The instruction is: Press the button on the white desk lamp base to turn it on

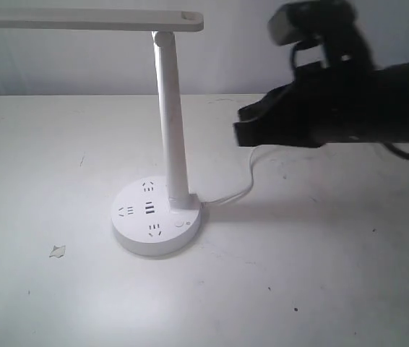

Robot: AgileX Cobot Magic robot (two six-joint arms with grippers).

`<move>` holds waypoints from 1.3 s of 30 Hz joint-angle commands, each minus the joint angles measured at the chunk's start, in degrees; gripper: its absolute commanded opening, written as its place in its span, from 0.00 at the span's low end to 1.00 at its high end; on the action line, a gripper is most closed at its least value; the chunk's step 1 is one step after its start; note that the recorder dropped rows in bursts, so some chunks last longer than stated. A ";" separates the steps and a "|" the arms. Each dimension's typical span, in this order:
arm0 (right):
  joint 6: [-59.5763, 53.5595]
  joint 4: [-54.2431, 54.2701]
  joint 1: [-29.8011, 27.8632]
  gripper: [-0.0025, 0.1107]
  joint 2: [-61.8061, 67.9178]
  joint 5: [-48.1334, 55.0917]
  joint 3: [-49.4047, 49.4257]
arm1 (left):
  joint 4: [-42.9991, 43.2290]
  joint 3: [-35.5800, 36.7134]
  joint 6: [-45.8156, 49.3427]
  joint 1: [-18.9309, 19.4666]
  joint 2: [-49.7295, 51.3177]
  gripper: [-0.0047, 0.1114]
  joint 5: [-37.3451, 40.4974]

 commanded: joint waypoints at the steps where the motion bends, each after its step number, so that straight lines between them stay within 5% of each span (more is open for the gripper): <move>1: 0.07 -4.69 -0.15 0.02 -17.92 -9.34 9.75 | -0.26 0.11 0.00 0.14 0.27 0.04 -0.04; 20: 0.93 -3.96 -0.15 0.02 -58.54 -13.67 16.02 | -0.26 0.11 0.00 0.14 0.27 0.04 -0.04; 23: 13.32 -18.25 -0.15 0.02 -59.50 -13.24 18.84 | -0.26 0.11 0.00 0.14 0.27 0.04 -0.04; 24: 22.78 -27.83 -0.15 0.02 -59.50 -12.91 20.18 | -0.26 0.11 0.00 0.14 0.27 0.04 -0.04; 25: 43.89 -46.25 -0.15 0.02 -59.50 -12.91 23.48 | -0.26 0.11 0.00 0.14 0.27 0.04 -0.04; 27: 56.17 -59.70 -0.15 0.02 -59.50 -12.91 28.95 | -0.26 0.11 0.00 0.14 0.27 0.04 -0.04; 33: 51.26 -57.22 -0.15 0.02 -59.69 -12.81 48.52 | -0.26 0.11 0.00 0.14 0.27 0.04 -0.04; 36: 51.37 -57.22 -0.15 0.02 -59.69 -4.66 49.10 | -0.26 0.11 0.00 0.14 0.27 0.04 -0.04; 39: 51.37 -57.12 -1.03 0.02 -60.45 -6.89 49.10 | -0.26 0.11 0.00 0.14 0.27 0.04 -0.04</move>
